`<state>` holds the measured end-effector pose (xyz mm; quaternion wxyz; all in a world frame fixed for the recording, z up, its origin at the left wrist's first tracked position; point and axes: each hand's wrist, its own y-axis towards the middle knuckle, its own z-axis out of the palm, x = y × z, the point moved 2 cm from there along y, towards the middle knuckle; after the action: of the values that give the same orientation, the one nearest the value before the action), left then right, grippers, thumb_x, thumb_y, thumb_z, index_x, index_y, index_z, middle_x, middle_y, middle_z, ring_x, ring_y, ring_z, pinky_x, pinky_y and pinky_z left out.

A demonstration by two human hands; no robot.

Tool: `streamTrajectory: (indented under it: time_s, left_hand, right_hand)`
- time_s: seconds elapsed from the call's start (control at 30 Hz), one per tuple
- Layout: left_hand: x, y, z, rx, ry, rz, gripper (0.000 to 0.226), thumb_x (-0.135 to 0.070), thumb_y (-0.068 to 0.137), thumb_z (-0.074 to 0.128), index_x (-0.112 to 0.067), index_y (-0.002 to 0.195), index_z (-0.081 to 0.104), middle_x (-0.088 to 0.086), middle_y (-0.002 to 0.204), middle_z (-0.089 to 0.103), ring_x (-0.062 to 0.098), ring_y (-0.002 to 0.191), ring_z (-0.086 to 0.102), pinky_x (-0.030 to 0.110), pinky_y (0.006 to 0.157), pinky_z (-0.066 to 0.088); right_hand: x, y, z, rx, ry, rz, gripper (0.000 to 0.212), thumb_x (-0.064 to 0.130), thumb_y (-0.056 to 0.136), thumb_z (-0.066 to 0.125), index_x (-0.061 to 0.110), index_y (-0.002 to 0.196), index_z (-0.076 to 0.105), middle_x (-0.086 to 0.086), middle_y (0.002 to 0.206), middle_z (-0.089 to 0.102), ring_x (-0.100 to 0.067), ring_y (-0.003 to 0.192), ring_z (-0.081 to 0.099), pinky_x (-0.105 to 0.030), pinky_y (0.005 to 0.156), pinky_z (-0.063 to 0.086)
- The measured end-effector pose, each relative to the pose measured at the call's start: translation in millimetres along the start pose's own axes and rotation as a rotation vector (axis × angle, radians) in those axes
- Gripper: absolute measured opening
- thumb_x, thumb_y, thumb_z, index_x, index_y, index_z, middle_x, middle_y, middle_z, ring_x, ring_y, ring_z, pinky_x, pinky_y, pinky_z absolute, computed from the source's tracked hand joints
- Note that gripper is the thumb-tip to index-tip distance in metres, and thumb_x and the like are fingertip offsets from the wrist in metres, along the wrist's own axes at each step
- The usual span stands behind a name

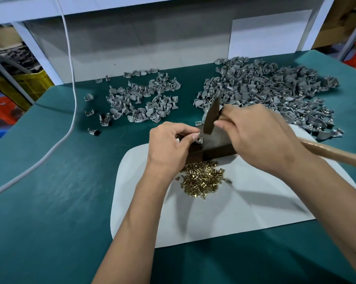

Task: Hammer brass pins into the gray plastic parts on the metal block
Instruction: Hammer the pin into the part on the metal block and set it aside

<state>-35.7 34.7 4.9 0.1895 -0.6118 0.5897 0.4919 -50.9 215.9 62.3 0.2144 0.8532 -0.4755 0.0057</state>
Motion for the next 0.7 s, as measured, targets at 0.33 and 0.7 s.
streamTrajectory:
  time_s: [0.33,0.7]
  left_hand:
    - [2.3,1.1,-1.0,0.001,-0.003,-0.025,0.012,-0.008,0.085,0.08,-0.018,0.091,0.083,-0.001,0.087,0.077,0.018,0.088,0.072,0.044,0.087,0.058]
    - [-3.8,-1.6,3.3,0.012,0.005,0.003,0.02,-0.015,0.088,0.075,-0.033,0.081,0.069,-0.01,0.085,0.072,0.004,0.091,0.068,0.027,0.083,0.052]
  right_hand:
    - [5.0,0.6,4.9,0.045,0.005,-0.011,0.027,0.042,0.105,0.04,0.024,0.109,0.059,-0.005,0.09,0.071,-0.036,0.082,0.065,-0.044,0.072,0.054]
    - [-27.2,0.5,5.3,-0.05,0.15,0.147,0.023,0.041,0.102,0.052,0.021,0.101,0.062,0.0,0.078,0.067,-0.031,0.074,0.063,-0.041,0.066,0.052]
